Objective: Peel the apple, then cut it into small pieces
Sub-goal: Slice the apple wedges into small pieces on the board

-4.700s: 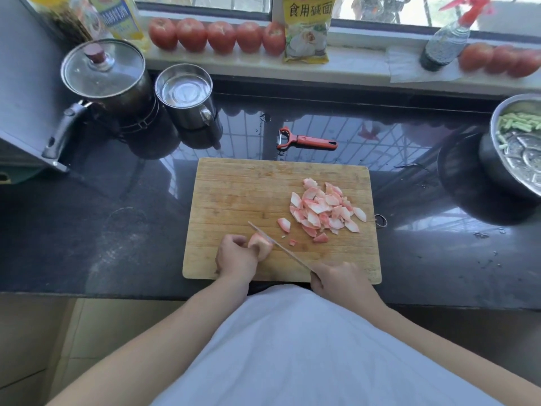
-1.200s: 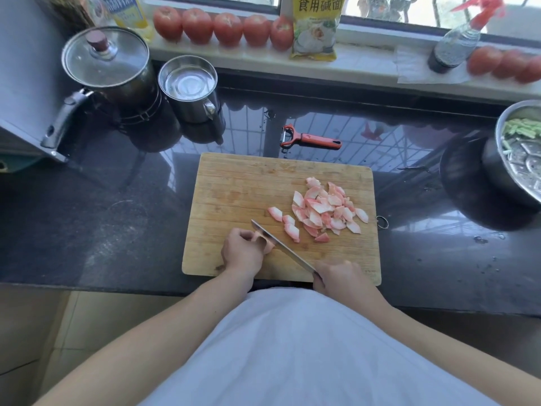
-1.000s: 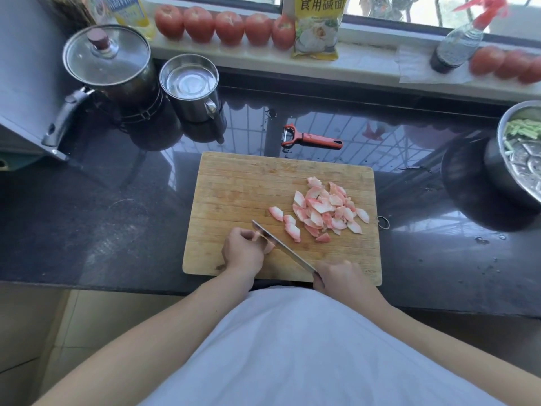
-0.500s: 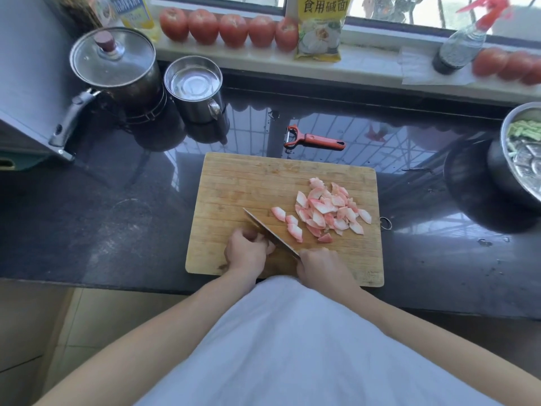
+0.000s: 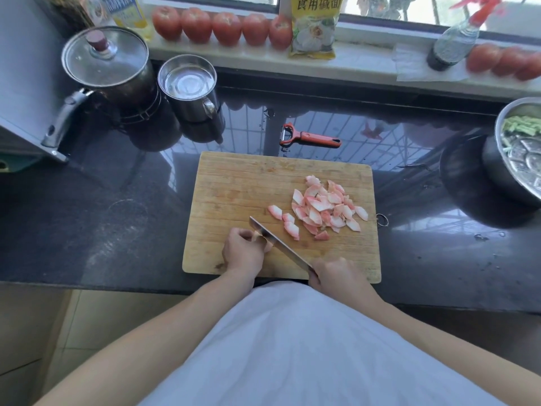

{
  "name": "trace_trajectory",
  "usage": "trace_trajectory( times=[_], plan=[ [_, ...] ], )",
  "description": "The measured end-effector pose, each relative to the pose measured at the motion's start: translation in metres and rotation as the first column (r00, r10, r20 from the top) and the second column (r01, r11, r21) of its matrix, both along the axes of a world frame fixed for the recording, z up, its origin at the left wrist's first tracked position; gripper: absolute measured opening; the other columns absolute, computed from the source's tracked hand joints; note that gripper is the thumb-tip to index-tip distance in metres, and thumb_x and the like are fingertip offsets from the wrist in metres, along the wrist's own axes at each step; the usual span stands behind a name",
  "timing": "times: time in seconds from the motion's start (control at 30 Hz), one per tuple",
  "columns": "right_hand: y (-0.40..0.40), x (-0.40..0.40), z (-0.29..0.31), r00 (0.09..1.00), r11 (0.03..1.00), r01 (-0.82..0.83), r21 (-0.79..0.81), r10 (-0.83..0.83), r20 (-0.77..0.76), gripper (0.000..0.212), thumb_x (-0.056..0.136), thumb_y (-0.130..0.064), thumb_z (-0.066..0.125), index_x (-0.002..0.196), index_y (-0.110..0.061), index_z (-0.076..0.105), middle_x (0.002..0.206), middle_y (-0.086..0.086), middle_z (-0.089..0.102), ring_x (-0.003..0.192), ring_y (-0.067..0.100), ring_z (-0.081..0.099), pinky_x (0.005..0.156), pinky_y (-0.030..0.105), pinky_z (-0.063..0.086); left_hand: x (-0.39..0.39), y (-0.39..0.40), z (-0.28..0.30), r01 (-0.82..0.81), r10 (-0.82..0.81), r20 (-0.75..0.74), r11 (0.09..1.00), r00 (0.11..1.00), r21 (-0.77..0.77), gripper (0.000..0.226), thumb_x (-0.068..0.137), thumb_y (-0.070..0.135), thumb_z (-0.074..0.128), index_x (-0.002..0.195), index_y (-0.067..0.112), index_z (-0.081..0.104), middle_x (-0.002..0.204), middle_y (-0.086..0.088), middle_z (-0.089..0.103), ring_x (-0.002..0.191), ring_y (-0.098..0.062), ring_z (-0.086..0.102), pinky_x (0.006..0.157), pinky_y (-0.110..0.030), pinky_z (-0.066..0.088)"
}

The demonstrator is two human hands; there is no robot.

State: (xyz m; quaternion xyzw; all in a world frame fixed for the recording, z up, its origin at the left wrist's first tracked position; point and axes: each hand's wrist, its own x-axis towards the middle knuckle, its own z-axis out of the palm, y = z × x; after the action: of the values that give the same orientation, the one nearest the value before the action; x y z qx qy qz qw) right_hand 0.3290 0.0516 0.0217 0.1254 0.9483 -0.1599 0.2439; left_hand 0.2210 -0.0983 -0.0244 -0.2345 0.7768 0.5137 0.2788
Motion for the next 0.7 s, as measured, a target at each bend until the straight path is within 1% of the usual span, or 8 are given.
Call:
trace_trajectory(
  times=[0.07, 0.13, 0.23, 0.37, 0.47, 0.53, 0.6, 0.7],
  plan=[
    [0.000, 0.000, 0.001, 1.000, 1.000, -0.006, 0.000, 0.006, 0.007, 0.023, 0.097, -0.022, 0.047, 0.088, -0.009, 0.064, 0.084, 0.014, 0.064, 0.075, 0.034, 0.059, 0.063, 0.039, 0.048, 0.000, 0.001, 0.001, -0.009, 0.009, 0.009, 1.000, 1.000, 0.013, 0.019, 0.094, 0.023, 0.071, 0.108, 0.015, 0.060, 0.080, 0.013, 0.061, 0.076, 0.000, 0.053, 0.058, -0.024, 0.036],
    [0.000, 0.001, 0.002, 1.000, 1.000, -0.012, -0.001, 0.012, 0.005, 0.023, 0.097, -0.021, 0.048, 0.088, -0.007, 0.064, 0.083, 0.014, 0.065, 0.075, 0.034, 0.060, 0.063, 0.039, 0.048, 0.001, 0.001, 0.003, -0.016, 0.015, 0.020, 0.999, 1.000, 0.032, 0.020, 0.094, 0.024, 0.071, 0.108, 0.016, 0.060, 0.079, 0.013, 0.062, 0.076, 0.000, 0.054, 0.058, -0.025, 0.036],
    [0.001, 0.002, 0.003, 1.000, 1.000, -0.008, 0.001, 0.008, 0.018, 0.022, 0.097, -0.020, 0.048, 0.088, -0.007, 0.063, 0.083, 0.014, 0.064, 0.077, 0.034, 0.060, 0.060, 0.037, 0.045, 0.000, 0.000, 0.002, -0.018, 0.016, 0.034, 0.999, 0.999, 0.045, 0.021, 0.093, 0.026, 0.073, 0.106, 0.018, 0.060, 0.084, 0.010, 0.063, 0.079, -0.002, 0.055, 0.059, -0.026, 0.037],
    [0.006, 0.006, -0.002, 0.997, 1.000, -0.014, 0.025, 0.012, 0.071, 0.021, 0.095, -0.021, 0.047, 0.089, -0.009, 0.064, 0.084, 0.013, 0.067, 0.079, 0.036, 0.064, 0.068, 0.040, 0.054, 0.001, 0.000, 0.001, -0.022, 0.021, 0.017, 0.999, 1.000, 0.029, 0.013, 0.096, 0.027, 0.070, 0.099, 0.018, 0.060, 0.091, 0.007, 0.066, 0.077, -0.001, 0.055, 0.058, -0.024, 0.037],
    [0.003, 0.000, -0.002, 0.995, 0.999, -0.025, 0.038, 0.021, 0.102, 0.021, 0.097, -0.022, 0.047, 0.087, -0.010, 0.061, 0.084, 0.013, 0.063, 0.077, 0.035, 0.060, 0.062, 0.037, 0.048, 0.000, 0.000, 0.001, -0.022, 0.021, 0.018, 1.000, 1.000, 0.023, 0.015, 0.097, 0.029, 0.070, 0.097, 0.017, 0.060, 0.086, 0.009, 0.064, 0.075, 0.000, 0.056, 0.057, -0.022, 0.036],
    [-0.004, -0.013, -0.006, 0.995, 0.999, -0.037, 0.020, 0.036, 0.090, 0.020, 0.096, -0.019, 0.046, 0.085, -0.011, 0.059, 0.083, 0.014, 0.063, 0.075, 0.035, 0.059, 0.062, 0.039, 0.050, -0.001, 0.000, 0.000, -0.018, 0.018, 0.018, 1.000, 1.000, -0.003, 0.017, 0.093, 0.031, 0.074, 0.094, 0.021, 0.059, 0.089, 0.007, 0.066, 0.083, -0.008, 0.060, 0.060, -0.026, 0.038],
    [-0.014, -0.027, -0.012, 0.998, 1.000, -0.029, -0.003, 0.030, 0.057, 0.018, 0.094, -0.017, 0.046, 0.089, -0.011, 0.062, 0.086, 0.016, 0.064, 0.079, 0.038, 0.063, 0.066, 0.041, 0.054, 0.000, 0.000, 0.000, -0.004, 0.005, 0.005, 1.000, 1.000, -0.031, 0.020, 0.089, 0.032, 0.077, 0.094, 0.021, 0.062, 0.093, 0.004, 0.068, 0.089, -0.016, 0.063, 0.064, -0.029, 0.040],
    [-0.018, -0.030, -0.019, 1.000, 0.999, 0.024, -0.028, -0.024, 0.003, 0.018, 0.093, -0.016, 0.047, 0.087, -0.012, 0.063, 0.085, 0.014, 0.066, 0.079, 0.038, 0.063, 0.065, 0.043, 0.054, 0.003, -0.003, 0.001, 0.004, -0.005, -0.025, 1.000, 1.000, -0.029, 0.023, 0.090, 0.034, 0.076, 0.100, 0.018, 0.064, 0.095, 0.004, 0.069, 0.084, -0.010, 0.060, 0.062, -0.027, 0.039]
  ],
)
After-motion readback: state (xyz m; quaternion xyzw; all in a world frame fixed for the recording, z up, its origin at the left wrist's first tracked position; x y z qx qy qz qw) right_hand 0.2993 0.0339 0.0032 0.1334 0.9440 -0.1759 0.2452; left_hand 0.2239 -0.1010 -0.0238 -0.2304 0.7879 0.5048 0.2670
